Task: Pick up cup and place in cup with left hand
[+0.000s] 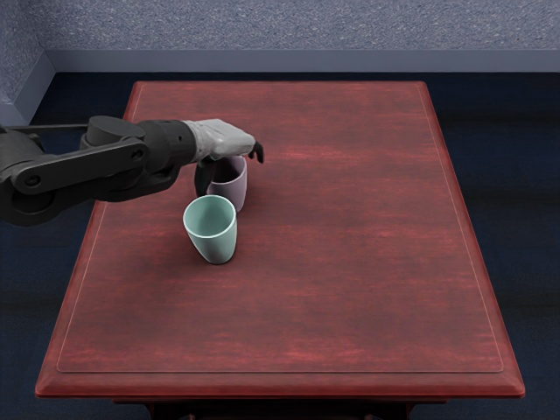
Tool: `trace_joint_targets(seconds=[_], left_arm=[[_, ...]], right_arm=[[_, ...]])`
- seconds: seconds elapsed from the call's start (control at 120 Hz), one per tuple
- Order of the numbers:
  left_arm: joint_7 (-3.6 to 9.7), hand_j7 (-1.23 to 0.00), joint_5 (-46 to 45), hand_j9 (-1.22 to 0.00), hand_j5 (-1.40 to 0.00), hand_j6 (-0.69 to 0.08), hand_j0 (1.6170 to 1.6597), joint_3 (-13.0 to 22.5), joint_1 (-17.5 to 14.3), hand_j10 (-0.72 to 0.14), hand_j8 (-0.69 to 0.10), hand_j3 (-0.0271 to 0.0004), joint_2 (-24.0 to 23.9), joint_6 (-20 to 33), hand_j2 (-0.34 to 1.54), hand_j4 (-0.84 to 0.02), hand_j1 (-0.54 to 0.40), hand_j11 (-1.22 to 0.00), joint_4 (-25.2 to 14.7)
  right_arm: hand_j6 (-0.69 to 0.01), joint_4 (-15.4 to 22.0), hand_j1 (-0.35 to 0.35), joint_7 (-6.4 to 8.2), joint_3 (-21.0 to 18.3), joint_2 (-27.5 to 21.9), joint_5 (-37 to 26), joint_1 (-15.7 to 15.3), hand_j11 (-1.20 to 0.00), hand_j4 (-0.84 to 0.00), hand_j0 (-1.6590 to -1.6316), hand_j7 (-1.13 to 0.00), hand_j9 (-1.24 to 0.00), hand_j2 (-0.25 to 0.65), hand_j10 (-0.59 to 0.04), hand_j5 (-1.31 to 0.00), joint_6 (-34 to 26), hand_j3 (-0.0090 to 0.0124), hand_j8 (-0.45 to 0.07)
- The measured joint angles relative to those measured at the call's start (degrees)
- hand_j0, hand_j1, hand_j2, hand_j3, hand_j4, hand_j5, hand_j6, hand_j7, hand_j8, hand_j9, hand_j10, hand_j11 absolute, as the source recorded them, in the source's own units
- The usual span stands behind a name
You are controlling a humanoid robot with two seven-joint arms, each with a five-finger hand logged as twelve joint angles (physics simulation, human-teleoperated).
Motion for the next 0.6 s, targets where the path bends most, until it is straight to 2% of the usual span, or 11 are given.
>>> trace_joint_targets(seconds=[0.2,0.283,0.392,0.5,0.6], left_arm=[[-0.02,-0.4,0.03,-0.4,-0.4,-0.315,1.658,0.69,0.38,-0.313,-0.322,0.0,-0.01,-0.03,0.06,-0.315,-0.022,-0.4,0.25],[-0.03,-0.42,0.24,-0.43,-0.41,-0.382,1.658,0.86,0.49,-0.341,-0.347,0.0,-0.01,0.06,0.07,-0.357,-0.042,-0.43,0.29],[0.01,-0.45,0.16,-0.48,-0.45,-0.387,1.658,1.04,0.4,-0.378,-0.354,0.0,-0.02,-0.07,0.09,-0.397,-0.078,-0.47,0.33],[0.08,-0.48,-0.12,-0.52,-0.47,-0.354,1.6579,1.07,0.48,-0.407,-0.33,0.0,-0.01,-0.12,0.16,-0.438,-0.108,-0.52,0.38],[0.15,-0.51,-0.53,-0.54,-0.51,-0.351,1.657,1.11,0.14,-0.413,-0.339,0.0,-0.01,-0.53,0.15,-0.437,-0.089,-0.55,0.36]], right_arm=[[-0.026,-0.14,-0.318,0.0,0.01,0.0,0.03,-0.1,-0.03,-0.026,-1.6581,-0.03,-0.03,-0.005,-0.026,-0.03,0.0,0.0,-0.026],[-0.026,-0.19,-0.318,0.0,0.05,0.0,0.06,-0.18,-0.03,-0.026,-1.6581,-0.03,-0.03,-0.005,-0.026,-0.03,0.0,0.0,-0.026],[-0.026,-0.21,-0.318,0.0,0.07,0.0,0.07,-0.22,-0.03,-0.026,-1.6581,-0.03,-0.03,-0.005,-0.026,-0.03,0.0,0.0,-0.026],[-0.026,-0.22,-0.318,0.0,0.06,0.0,0.08,-0.23,-0.03,-0.026,-1.6581,-0.03,-0.03,-0.005,-0.026,-0.03,0.0,0.0,-0.026],[-0.026,-0.23,-0.318,0.0,0.02,0.0,0.07,-0.23,-0.03,-0.026,-1.6581,-0.03,-0.03,-0.005,-0.026,-0.03,0.0,0.0,-0.026]])
